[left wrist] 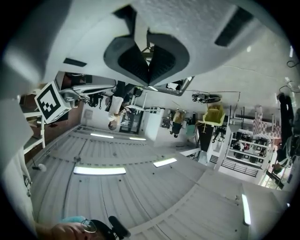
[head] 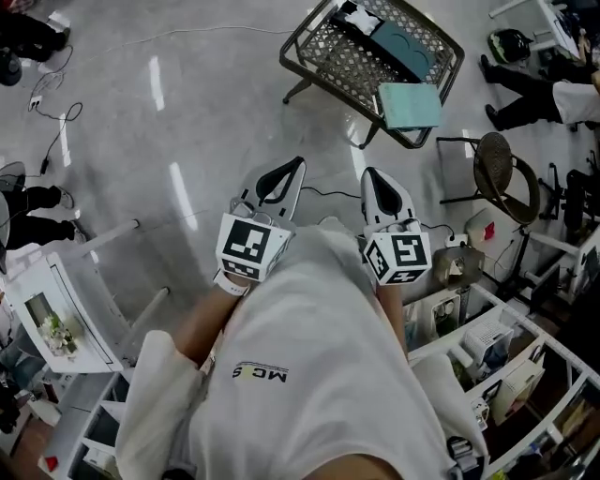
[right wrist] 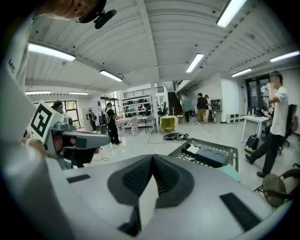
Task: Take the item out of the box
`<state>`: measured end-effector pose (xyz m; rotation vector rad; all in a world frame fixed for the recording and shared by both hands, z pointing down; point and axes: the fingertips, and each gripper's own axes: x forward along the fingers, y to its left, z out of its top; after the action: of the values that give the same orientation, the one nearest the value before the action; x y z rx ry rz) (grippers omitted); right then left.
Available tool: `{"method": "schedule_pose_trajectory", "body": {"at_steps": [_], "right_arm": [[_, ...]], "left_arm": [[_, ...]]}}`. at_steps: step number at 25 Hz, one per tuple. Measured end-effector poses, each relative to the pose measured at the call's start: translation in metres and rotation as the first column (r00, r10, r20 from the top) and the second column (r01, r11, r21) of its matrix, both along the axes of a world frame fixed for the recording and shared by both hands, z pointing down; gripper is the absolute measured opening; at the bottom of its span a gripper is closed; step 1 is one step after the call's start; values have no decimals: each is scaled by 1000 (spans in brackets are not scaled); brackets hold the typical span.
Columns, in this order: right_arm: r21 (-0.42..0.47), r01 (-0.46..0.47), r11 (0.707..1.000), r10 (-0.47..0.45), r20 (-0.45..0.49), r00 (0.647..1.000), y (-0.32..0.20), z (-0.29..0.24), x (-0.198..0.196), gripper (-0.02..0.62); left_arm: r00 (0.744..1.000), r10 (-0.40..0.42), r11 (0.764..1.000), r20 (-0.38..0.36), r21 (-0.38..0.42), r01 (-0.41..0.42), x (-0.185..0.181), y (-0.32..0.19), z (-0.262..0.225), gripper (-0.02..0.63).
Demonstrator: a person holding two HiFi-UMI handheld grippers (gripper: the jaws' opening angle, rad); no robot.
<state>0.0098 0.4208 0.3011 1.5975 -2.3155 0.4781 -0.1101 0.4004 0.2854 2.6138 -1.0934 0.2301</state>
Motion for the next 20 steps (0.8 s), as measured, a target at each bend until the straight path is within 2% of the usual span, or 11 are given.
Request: {"method": "schedule_pose_trajectory", "body": {"at_steps": [2,5,8,11,17,20], "right_arm": [[8,-1,1000,2,-53,999,-12,2,-11,14],[-38,-6,999,3,-79,997,-17,10,-21,14],[-73,-2,997,-4,-84,996,-17,12,-27,15],[-45,4,999,-8,-79,997,-30,9,-27,14],[-34,2,999,-4,-55,998,-82,20,-4,14],[-37,9,999,-10,-32,999,-123,25,15,14]], "left_arm": [[1000,-15,1000,-20,-5,15,-18,-10,5,25],[999,6,998,-48,-68,-10,-27,-9,17,23],[999,36,996,-30,-82,-39,-29,-4,22,23],[999,28,996,-16,-81,-29,-30,-17,25,23],[999,34,995,-15,-97,-35,-12,-67,32,23],[999,39,993,12,-116,-37,7,-107,40,23]]}}
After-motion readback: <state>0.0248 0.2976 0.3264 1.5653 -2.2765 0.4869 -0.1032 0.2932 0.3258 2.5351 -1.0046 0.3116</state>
